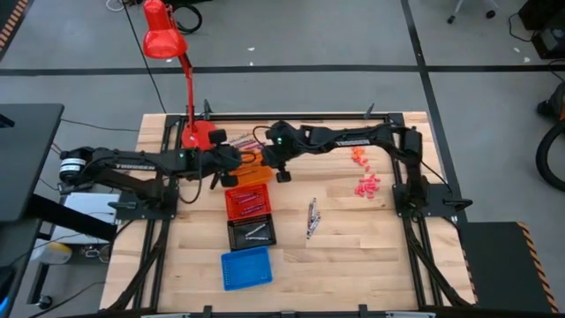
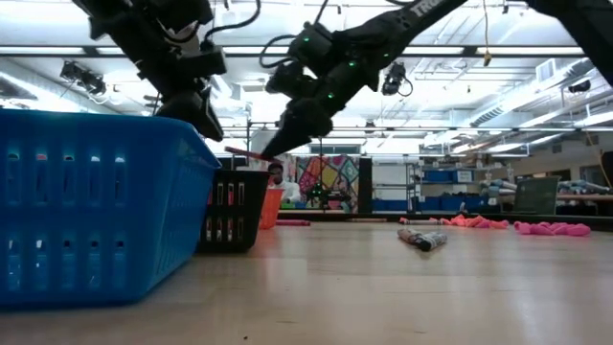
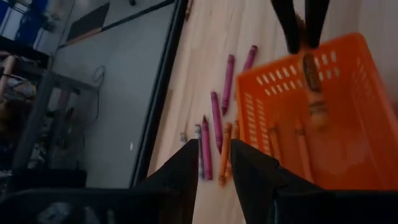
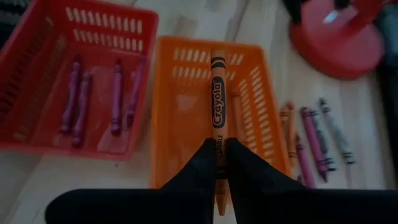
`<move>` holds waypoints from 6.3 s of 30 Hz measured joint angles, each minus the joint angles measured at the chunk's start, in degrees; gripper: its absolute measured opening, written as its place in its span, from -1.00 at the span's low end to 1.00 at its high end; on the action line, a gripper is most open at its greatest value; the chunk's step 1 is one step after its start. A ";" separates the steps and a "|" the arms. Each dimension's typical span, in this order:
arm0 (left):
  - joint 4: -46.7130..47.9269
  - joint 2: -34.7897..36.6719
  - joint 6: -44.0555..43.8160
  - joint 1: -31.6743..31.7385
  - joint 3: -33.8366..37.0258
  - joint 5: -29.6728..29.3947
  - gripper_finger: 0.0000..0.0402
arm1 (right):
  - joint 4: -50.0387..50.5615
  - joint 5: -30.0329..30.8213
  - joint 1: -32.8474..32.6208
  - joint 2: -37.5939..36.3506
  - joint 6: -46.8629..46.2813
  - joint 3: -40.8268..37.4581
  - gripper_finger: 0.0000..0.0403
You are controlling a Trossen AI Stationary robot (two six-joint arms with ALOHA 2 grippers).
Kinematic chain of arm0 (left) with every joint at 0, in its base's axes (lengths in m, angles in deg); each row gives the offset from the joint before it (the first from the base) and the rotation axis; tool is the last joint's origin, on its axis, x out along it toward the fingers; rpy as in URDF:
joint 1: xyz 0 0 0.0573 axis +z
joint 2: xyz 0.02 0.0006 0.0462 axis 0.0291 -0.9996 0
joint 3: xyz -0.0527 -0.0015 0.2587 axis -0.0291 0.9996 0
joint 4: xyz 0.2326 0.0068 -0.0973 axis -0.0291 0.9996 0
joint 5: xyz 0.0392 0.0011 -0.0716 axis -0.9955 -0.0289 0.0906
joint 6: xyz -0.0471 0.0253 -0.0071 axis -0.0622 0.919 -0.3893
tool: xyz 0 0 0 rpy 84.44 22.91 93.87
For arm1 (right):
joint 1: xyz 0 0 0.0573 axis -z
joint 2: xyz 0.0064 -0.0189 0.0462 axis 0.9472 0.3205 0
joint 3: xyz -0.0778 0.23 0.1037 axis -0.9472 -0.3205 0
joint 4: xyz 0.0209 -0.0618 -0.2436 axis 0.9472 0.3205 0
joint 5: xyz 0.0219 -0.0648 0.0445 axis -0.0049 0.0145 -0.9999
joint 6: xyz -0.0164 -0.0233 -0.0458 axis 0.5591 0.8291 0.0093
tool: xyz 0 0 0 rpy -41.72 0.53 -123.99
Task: Sort crayons
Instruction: Put the orange crayon into the orange basket, then put the brown crayon into the blue basket
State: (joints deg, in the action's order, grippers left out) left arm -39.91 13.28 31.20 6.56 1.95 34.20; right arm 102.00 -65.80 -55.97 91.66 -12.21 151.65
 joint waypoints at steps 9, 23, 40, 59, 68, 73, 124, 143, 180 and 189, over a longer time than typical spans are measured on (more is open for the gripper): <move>-2.87 4.26 -8.28 0.85 4.78 -0.45 -0.49 | -0.70 -3.44 -0.02 7.60 0.06 7.48 -0.83; -2.47 3.73 -12.98 1.36 6.00 -0.68 -0.49 | -0.01 -1.48 0.17 12.72 -1.82 8.71 -0.79; -3.65 3.71 -12.25 3.22 5.97 1.39 -0.49 | 2.48 2.81 0.46 9.29 -0.91 8.66 -0.62; -16.66 -7.93 -8.82 25.18 5.93 23.55 -0.49 | -4.63 6.92 4.64 -5.88 -4.27 -8.81 -0.63; -21.21 -10.60 -7.57 28.41 5.92 23.56 -0.49 | -19.26 2.66 9.23 -3.70 -12.32 -19.44 -0.62; -21.24 -10.54 -7.80 28.35 5.92 23.70 -0.49 | -21.84 3.01 9.62 -0.43 -16.81 -19.38 -0.62; -18.64 -10.45 -14.89 26.25 5.93 24.10 -0.49 | 28.03 3.38 -5.17 -2.95 0.55 -7.99 -0.23; -19.58 -10.45 -19.42 18.35 5.93 24.08 -0.49 | 31.85 13.50 -18.45 -3.74 0.15 -8.76 -0.23; -17.35 -10.45 -20.84 12.74 5.95 24.05 -0.49 | 27.20 13.08 -22.06 -3.56 -0.33 -13.56 -0.23; -17.33 -10.45 -20.84 12.74 5.95 24.05 -0.49 | 23.16 13.60 -21.88 -3.25 -1.23 -13.78 -0.23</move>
State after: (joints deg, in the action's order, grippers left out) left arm -57.24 2.83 10.36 19.31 7.90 58.26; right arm 125.16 -52.20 -77.86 88.41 -13.44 137.87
